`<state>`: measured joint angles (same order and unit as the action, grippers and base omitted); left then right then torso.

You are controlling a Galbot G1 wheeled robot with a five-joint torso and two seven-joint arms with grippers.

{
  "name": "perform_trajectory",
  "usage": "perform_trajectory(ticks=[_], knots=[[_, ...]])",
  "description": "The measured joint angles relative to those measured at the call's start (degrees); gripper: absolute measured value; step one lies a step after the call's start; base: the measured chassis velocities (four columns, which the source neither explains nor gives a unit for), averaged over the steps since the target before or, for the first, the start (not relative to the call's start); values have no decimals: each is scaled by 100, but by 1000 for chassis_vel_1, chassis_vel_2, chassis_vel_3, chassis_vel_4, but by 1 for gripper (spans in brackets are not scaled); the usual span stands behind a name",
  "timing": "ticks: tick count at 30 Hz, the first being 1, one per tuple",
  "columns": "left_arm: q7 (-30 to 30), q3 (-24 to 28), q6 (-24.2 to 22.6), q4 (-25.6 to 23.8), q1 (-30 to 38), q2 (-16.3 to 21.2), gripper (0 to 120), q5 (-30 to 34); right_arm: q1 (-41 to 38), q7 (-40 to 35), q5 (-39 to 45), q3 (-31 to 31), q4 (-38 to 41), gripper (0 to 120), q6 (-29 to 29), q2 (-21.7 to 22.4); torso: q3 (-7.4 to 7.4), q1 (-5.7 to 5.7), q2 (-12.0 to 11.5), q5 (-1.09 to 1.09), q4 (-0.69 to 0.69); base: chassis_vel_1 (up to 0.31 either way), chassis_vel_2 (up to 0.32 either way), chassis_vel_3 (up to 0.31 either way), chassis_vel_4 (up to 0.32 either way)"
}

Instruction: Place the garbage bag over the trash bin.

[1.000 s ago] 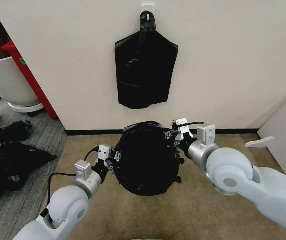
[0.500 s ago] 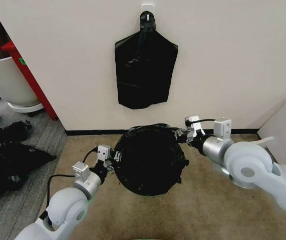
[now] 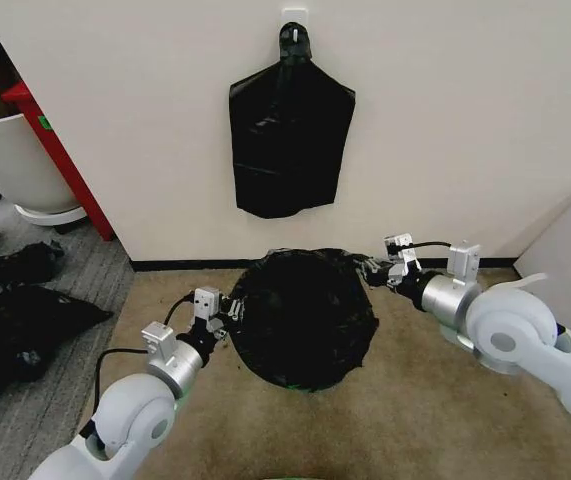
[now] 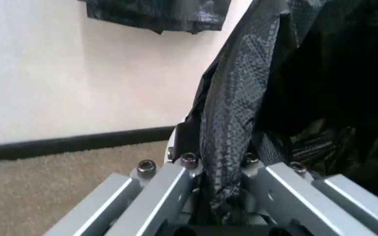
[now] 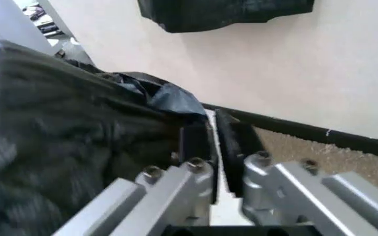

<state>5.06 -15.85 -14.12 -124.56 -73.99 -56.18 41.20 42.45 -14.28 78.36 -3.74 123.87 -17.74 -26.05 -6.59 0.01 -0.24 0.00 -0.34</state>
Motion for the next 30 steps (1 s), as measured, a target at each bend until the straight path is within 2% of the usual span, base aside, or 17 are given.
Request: perform_trajectory(ticks=[3, 5, 9, 12, 19, 20, 25, 30], knots=[[205, 18, -183, -8, 39, -8, 1, 421, 168, -44, -53, 109, 37, 18, 109, 22, 0, 0, 0, 1, 0, 0, 0, 0, 0], [291, 24, -238, -8, 57, -11, 1, 554, 228, -52, -65, 158, 70, 22, 127, 47, 0, 0, 0, 0, 0, 0, 0, 0, 0], [687, 30, -405, -8, 157, -21, 1, 1104, 393, -56, -120, 282, 119, 40, 238, 106, 0, 0, 0, 0, 0, 0, 0, 0, 0], [798, 17, -461, -3, 192, -11, 1, 1243, 427, -57, -190, 328, 65, 47, 282, 108, 0, 0, 0, 0, 0, 0, 0, 0, 0], [1211, -26, -803, 42, 246, 53, 1, 1829, 526, -213, -300, 484, -18, 75, 325, 46, 0, 0, 0, 0, 0, 0, 0, 0, 0], [1211, -26, -803, 42, 246, 53, 1, 1829, 526, -213, -300, 484, -18, 75, 325, 46, 0, 0, 0, 0, 0, 0, 0, 0, 0], [1597, 92, -1165, 68, 325, 99, 1, 2049, 718, -720, -339, 1012, 86, 96, 321, -163, 0, 0, 0, 0, 1, 0, 0, 0, 0], [1898, 279, -1306, 190, 395, 60, 1, 2067, 957, -1243, -651, 1548, 342, 100, 306, -505, -1, 0, 0, 2, 1, 0, 0, 0, 0]])
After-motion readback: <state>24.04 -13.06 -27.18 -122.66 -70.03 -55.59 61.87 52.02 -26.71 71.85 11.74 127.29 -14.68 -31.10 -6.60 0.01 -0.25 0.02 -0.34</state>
